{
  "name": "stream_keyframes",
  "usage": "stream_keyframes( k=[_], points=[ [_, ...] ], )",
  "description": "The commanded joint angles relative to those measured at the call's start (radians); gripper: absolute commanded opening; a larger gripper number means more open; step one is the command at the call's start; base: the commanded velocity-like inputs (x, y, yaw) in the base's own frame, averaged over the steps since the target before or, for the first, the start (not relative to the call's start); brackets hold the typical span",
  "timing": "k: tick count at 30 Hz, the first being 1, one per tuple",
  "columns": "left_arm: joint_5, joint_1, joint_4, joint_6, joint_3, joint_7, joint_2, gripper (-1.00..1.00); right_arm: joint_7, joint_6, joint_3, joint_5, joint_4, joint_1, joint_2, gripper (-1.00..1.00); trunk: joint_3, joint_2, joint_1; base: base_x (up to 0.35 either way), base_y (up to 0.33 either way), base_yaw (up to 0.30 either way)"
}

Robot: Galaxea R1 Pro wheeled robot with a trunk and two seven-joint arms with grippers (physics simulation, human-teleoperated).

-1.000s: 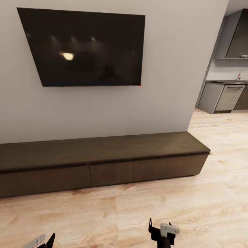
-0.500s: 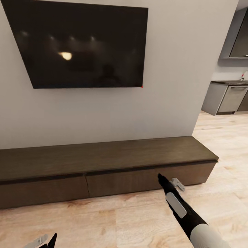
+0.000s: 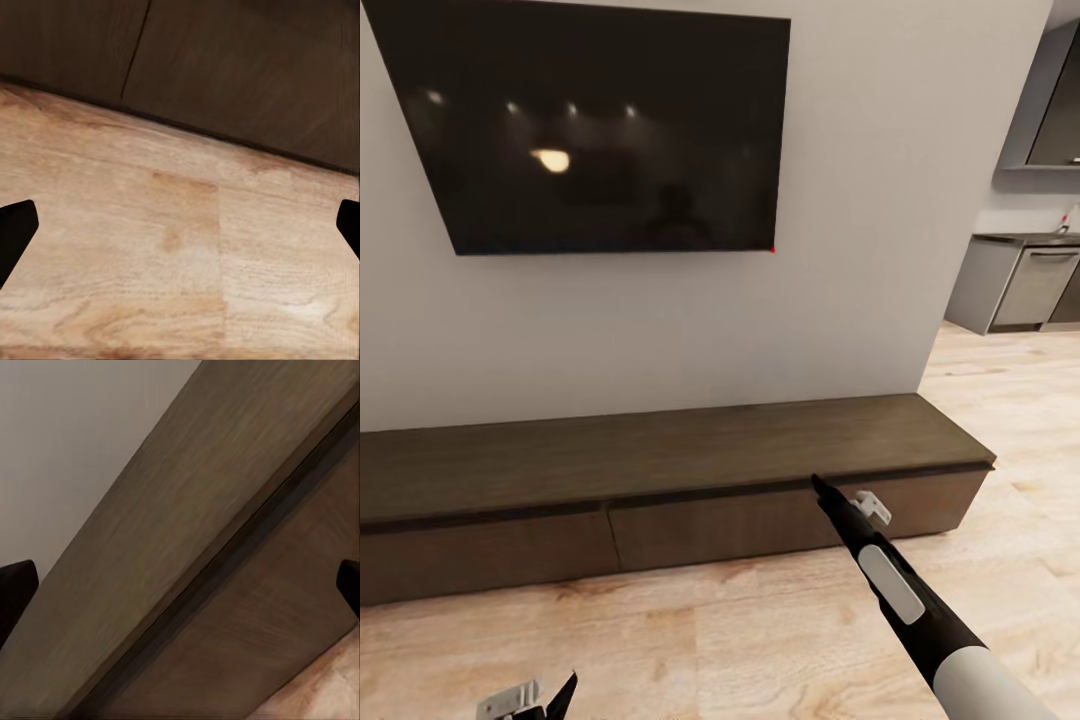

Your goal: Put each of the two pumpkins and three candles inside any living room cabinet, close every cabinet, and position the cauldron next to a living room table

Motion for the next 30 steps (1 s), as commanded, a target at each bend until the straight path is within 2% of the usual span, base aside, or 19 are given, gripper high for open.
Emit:
stream_keyframes(
  k=[1,11,14,15,16,17,19,20,21,22,23,25,26,27,28,30],
  points=[
    [0.005,-0.001,-0.002,-0.003,-0.004,0.006,0.001,1.0,-0.001,-0.006,0.005,-0.012,0.0,-0.001,-0.001,1.0,-0.004,-0.008,0.004,0.0,0.0,0.0],
    [0.004,-0.001,-0.005,-0.001,-0.008,-0.003,0.002,1.0,0.0,-0.006,0.003,-0.051,0.013,-0.001,-0.001,1.0,-0.035,-0.078,0.042,0.0,0.0,0.0],
    [0.006,-0.001,-0.017,0.003,-0.012,-0.068,0.019,1.0,0.002,-0.007,0.003,-0.054,0.014,-0.001,0.001,1.0,-0.045,-0.099,0.054,0.0,0.0,0.0],
    [0.009,-0.001,-0.026,0.03,-0.023,-0.137,0.04,1.0,0.002,-0.008,0.003,-0.054,0.014,-0.001,0.001,1.0,-0.048,-0.106,0.058,0.0,0.0,0.0],
    [0.012,-0.001,-0.035,0.069,-0.029,-0.178,0.049,1.0,0.003,-0.008,0.003,-0.053,0.015,-0.001,0.001,1.0,-0.051,-0.113,0.061,0.0,0.0,0.0],
    [0.022,-0.001,-0.065,0.146,-0.027,-0.216,0.057,1.0,0.003,-0.008,0.003,-0.053,0.015,-0.001,0.0,1.0,-0.054,-0.12,0.065,0.0,0.0,0.0],
    [0.042,-0.001,-0.13,0.258,0.006,-0.231,0.061,1.0,0.003,-0.009,0.002,-0.052,0.016,-0.001,-0.001,1.0,-0.06,-0.134,0.073,0.0,0.0,0.0],
    [0.049,-0.001,-0.161,0.315,0.038,-0.216,0.059,1.0,0.003,-0.009,0.001,-0.052,0.019,-0.001,-0.001,1.0,-0.063,-0.141,0.077,0.0,0.0,0.0],
    [0.052,-0.001,-0.174,0.341,0.055,-0.202,0.057,1.0,0.003,-0.009,0.001,-0.052,0.021,-0.001,-0.001,1.0,-0.067,-0.148,0.081,0.0,0.0,0.0],
    [0.056,-0.001,-0.2,0.391,0.093,-0.159,0.048,1.0,0.003,-0.009,0.0,-0.052,0.024,-0.001,-0.002,1.0,-0.07,-0.155,0.084,0.0,0.0,0.0],
    [0.058,-0.001,-0.213,0.415,0.115,-0.132,0.04,1.0,0.003,-0.009,0.0,-0.052,0.026,-0.001,-0.002,1.0,-0.073,-0.162,0.088,0.0,0.0,0.0],
    [0.061,-0.002,-0.266,0.495,0.219,0.01,-0.011,1.0,0.003,-0.008,-0.001,-0.052,0.03,-0.001,-0.002,1.0,-0.079,-0.176,0.096,0.0,0.0,0.0],
    [0.062,-0.001,-0.288,0.521,0.268,0.081,-0.044,1.0,0.003,-0.008,-0.001,-0.053,0.031,-0.001,-0.002,1.0,-0.082,-0.183,0.1,0.0,0.0,0.0],
    [0.061,-0.001,-0.313,0.539,0.305,0.164,-0.102,1.0,0.003,-0.008,-0.002,-0.053,0.033,-0.001,-0.006,1.0,-0.085,-0.19,0.104,0.0,0.0,0.0],
    [0.059,-0.001,-0.333,0.551,0.329,0.227,-0.157,1.0,0.003,-0.008,-0.002,-0.054,0.033,-0.001,-0.012,1.0,-0.089,-0.197,0.107,0.0,0.0,0.0],
    [0.057,-0.001,-0.354,0.562,0.353,0.295,-0.232,1.0,0.009,-0.007,-0.002,-0.056,0.034,-0.001,-0.025,1.0,-0.095,-0.211,0.115,0.0,0.0,0.0]
  ],
)
